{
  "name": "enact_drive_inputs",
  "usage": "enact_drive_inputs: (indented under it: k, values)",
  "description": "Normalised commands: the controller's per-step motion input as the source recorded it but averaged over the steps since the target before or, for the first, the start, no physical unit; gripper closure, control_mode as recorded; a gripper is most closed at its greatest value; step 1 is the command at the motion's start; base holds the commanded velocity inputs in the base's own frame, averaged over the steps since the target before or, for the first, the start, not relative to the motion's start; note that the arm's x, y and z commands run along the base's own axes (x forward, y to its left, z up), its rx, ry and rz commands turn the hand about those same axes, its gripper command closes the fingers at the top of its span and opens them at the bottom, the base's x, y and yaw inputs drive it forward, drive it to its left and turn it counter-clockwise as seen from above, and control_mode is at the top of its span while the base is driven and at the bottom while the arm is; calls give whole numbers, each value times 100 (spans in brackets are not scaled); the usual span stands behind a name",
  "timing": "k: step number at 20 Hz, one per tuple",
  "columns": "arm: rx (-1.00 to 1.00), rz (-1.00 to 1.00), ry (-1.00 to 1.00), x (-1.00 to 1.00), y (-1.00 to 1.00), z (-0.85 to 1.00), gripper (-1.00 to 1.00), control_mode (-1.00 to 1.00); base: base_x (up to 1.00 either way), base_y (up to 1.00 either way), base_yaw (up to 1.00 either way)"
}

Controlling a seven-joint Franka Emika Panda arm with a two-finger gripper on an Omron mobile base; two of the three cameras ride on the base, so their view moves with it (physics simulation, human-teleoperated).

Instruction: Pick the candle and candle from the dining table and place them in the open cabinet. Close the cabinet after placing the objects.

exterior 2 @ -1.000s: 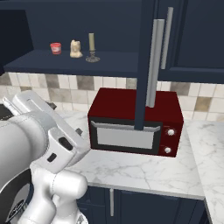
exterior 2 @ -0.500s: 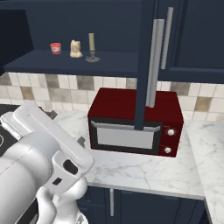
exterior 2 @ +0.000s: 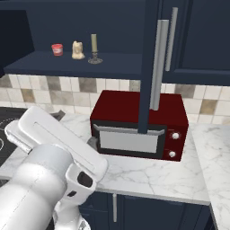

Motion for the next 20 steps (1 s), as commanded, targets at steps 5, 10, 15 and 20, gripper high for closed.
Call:
enact_drive_inputs:
  k: [5,10,15,20]
  values:
    - [0,-4,-23,1,-16,-6,-100,-100,0,0,0]
    - [0,-7,-24,0,-20,-3,-100,-100,0,0,0]
    - [0,-7,-26,0,-22,-2,-100,-100,0,0,0]
    - [0,-5,-20,0,-22,-3,-100,-100,0,0,0]
